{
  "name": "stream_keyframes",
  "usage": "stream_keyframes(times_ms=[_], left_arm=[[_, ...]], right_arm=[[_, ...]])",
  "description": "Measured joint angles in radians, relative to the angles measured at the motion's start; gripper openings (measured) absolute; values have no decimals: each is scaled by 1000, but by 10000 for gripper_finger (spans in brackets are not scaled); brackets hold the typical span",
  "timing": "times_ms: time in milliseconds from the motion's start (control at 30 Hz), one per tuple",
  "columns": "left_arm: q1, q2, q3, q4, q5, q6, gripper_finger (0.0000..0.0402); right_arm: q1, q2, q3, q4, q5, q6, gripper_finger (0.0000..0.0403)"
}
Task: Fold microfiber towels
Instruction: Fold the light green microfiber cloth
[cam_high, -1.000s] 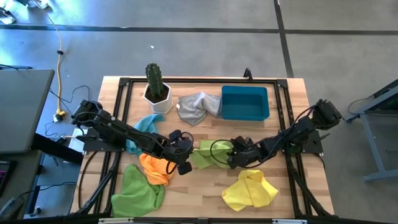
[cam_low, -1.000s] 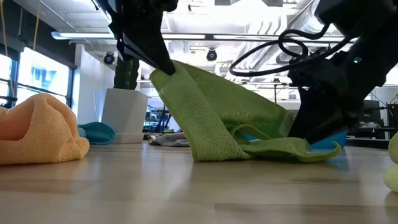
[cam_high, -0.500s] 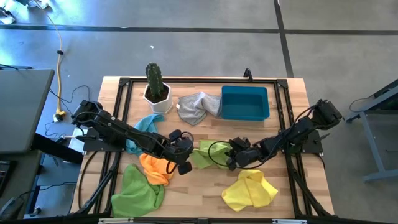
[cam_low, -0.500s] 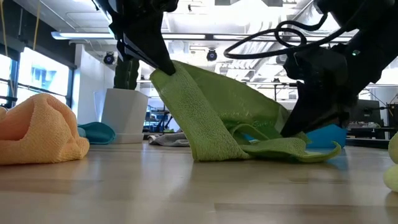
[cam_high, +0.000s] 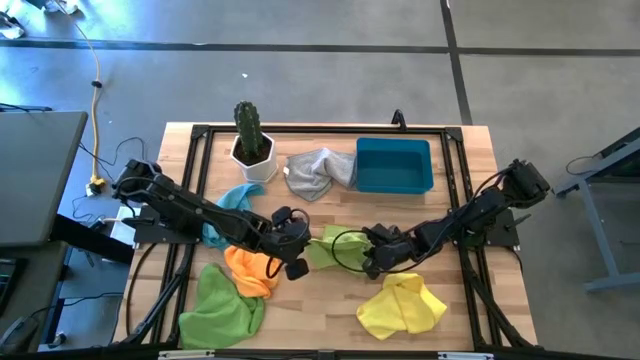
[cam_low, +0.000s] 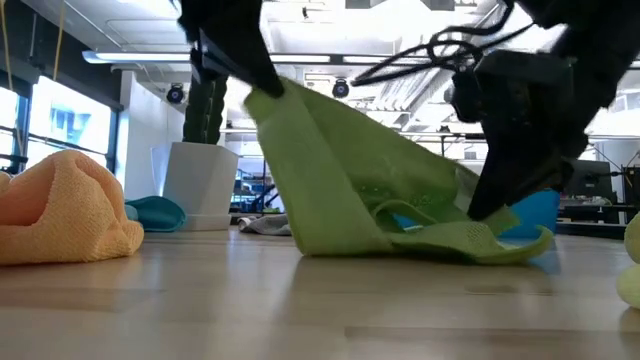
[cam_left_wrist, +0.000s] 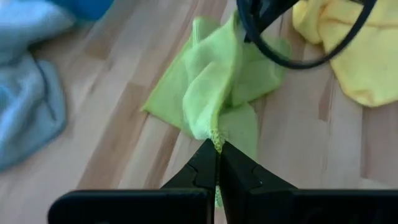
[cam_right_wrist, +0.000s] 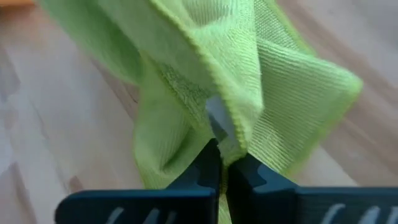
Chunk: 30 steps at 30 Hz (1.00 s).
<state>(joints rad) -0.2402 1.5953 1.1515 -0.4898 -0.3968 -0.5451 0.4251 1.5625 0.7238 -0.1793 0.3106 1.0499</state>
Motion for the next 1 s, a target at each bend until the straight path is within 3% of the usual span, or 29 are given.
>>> stream_keyframes(times_ms=[200, 467, 800, 1000], left_arm=[[32, -16, 70, -104, -6, 96, 0], [93, -24, 153, -238, -75, 245, 0], [159, -30, 336, -353, -198, 488, 0], [169, -30, 420, -381, -138, 565, 0]], right_arm=[[-24, -22, 186, -439, 16, -121, 1], [-81, -68, 404, -821, 151, -255, 0], [-179, -190, 517, -970, 183, -452, 0], [-207, -250, 588, -969, 40, -616, 0]])
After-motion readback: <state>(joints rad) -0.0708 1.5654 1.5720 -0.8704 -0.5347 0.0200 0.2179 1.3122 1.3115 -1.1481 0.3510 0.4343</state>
